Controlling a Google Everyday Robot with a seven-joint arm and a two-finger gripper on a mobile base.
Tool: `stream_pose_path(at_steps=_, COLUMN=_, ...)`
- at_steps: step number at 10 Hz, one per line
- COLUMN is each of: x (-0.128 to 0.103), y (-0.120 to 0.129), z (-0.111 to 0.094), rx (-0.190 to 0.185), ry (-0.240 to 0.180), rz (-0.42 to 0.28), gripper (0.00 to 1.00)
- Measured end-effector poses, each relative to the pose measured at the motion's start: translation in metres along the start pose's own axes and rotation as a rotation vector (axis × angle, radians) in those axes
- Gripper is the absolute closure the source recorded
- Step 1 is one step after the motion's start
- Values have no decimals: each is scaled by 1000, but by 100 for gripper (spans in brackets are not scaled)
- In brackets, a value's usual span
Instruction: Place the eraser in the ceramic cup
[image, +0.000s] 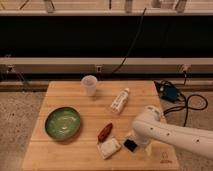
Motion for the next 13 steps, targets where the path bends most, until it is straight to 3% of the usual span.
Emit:
stream_pose_path(at_steps=3, x=8, y=-7, z=0, rx=10, ry=2, rz=-12, gripper=22)
stream_pose_path(at_steps=4, x=11, y=-10, z=1, rx=2, ry=2, rz=-22, gripper=30)
stream_pose_path(at_steps=6, x=11, y=-10, z=2, rx=-1, ry=2, rz=-24, gripper=34)
stream_pose_path(at_steps=7, x=16, y=-12, z=10, rx=-34, ry=-1, rz=-42, gripper=68)
stream_pose_path(at_steps=10, x=18, y=-10, z=12, rx=-45, ry=0, rz=-54, gripper=99)
stream_pose_path(at_steps=13, x=10, y=-14, z=-15, rx=-35, ry=13, rz=-106, gripper=100)
